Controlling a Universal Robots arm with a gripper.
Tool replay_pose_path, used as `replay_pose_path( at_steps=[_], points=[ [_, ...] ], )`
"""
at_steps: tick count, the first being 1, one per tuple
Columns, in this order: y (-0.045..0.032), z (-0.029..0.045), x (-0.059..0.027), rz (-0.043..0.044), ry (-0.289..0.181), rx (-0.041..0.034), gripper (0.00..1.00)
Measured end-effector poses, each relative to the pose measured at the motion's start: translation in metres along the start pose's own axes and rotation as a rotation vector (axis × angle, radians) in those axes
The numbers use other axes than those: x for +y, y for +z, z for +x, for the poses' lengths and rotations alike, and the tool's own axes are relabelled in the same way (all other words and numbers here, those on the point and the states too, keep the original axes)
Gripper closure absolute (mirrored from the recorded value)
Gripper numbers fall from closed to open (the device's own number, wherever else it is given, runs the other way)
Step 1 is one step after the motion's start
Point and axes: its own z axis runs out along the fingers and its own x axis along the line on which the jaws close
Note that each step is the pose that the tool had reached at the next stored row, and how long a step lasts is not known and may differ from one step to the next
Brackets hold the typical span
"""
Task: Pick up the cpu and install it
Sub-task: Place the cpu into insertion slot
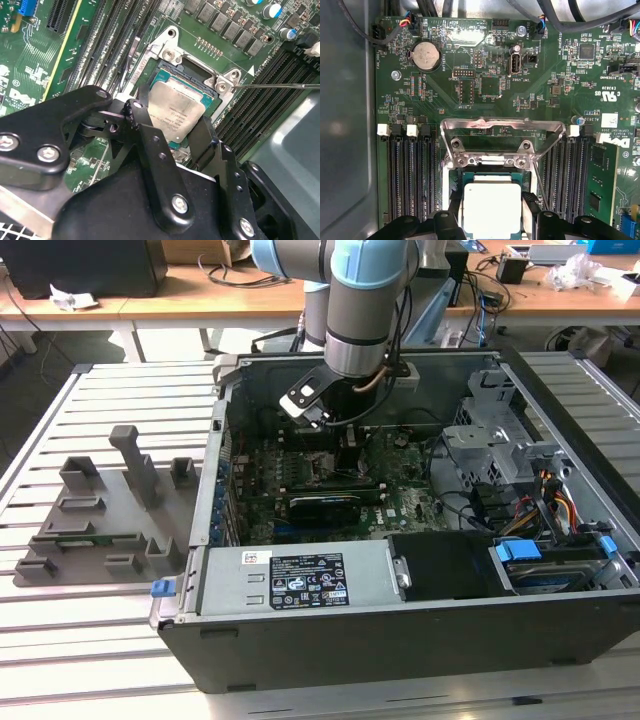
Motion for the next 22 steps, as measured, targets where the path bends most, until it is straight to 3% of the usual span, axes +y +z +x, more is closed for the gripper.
replay_pose_path(
  at_steps=[1,3,4,10,14,15,16,18,22],
  points=[
    [0.0,0.0,0.0,0.0,0.0,0.0001,0.39],
    [0.0001,0.0,0.0,0.0001,0.0,0.0001,0.39],
    [0.0001,0.0,0.0,0.0,0.0,0.0,0.32],
    [-0.0021,0.0008,-0.0002,-0.0001,0.0,-0.0006,0.32],
    [-0.0044,0.0072,-0.0002,0.0,0.0,-0.003,0.32],
    [-0.0045,0.0101,-0.0002,0.0002,0.0,-0.0056,0.47],
    [-0.0045,0.0108,-0.0002,0.0001,0.001,-0.0067,0.47],
    [-0.0045,0.0112,-0.0002,0.0002,0.0,-0.0071,0.64],
    [-0.0047,0.0115,-0.0003,0.0002,0.001,-0.008,0.66]
  ],
)
